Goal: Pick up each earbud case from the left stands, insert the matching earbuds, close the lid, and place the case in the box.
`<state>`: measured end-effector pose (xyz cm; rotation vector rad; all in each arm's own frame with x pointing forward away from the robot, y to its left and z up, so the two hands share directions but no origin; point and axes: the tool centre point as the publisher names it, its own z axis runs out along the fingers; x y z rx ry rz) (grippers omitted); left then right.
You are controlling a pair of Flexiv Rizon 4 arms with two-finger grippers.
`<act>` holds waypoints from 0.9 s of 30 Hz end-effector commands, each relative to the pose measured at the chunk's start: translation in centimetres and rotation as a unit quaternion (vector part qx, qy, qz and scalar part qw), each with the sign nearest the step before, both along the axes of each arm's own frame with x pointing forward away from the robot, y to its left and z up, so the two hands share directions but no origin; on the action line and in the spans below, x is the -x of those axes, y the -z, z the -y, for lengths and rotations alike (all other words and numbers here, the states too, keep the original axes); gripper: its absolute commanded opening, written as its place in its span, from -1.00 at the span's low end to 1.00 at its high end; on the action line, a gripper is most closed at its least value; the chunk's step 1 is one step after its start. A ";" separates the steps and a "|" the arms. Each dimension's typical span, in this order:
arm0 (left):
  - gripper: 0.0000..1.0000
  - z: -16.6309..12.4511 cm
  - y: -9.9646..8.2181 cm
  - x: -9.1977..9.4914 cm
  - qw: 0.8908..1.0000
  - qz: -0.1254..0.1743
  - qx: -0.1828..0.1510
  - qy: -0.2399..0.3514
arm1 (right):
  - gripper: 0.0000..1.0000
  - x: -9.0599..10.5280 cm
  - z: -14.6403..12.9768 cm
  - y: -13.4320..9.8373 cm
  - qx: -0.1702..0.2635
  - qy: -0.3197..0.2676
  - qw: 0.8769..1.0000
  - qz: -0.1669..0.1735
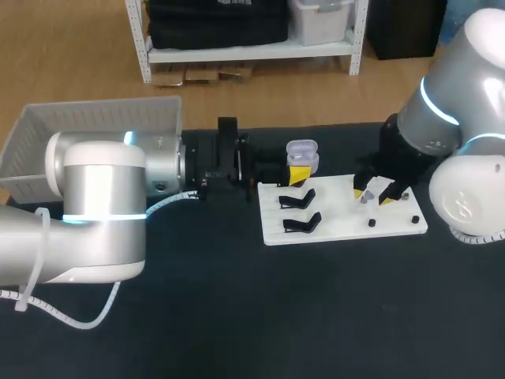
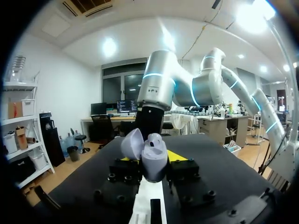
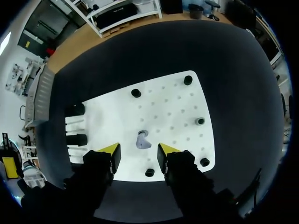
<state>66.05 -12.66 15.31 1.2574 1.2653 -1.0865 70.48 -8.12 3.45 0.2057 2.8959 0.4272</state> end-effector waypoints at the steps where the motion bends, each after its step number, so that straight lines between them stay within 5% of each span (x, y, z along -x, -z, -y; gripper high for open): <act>1: -1.00 0.0 0.1 0.2 1.000 0.003 0.004 -0.004 | -0.02 -0.1 0.0 0.2 0.000 -0.003 1.000 -0.004; 22: -1.00 0.0 0.1 0.2 1.000 0.003 0.004 -0.004 | -0.12 -0.5 -0.1 0.8 -0.001 -0.005 1.000 -0.013; 27: -1.00 0.0 0.1 0.2 1.000 0.003 0.004 -0.004 | -0.36 -0.6 0.0 0.8 -0.001 -0.003 1.000 -0.014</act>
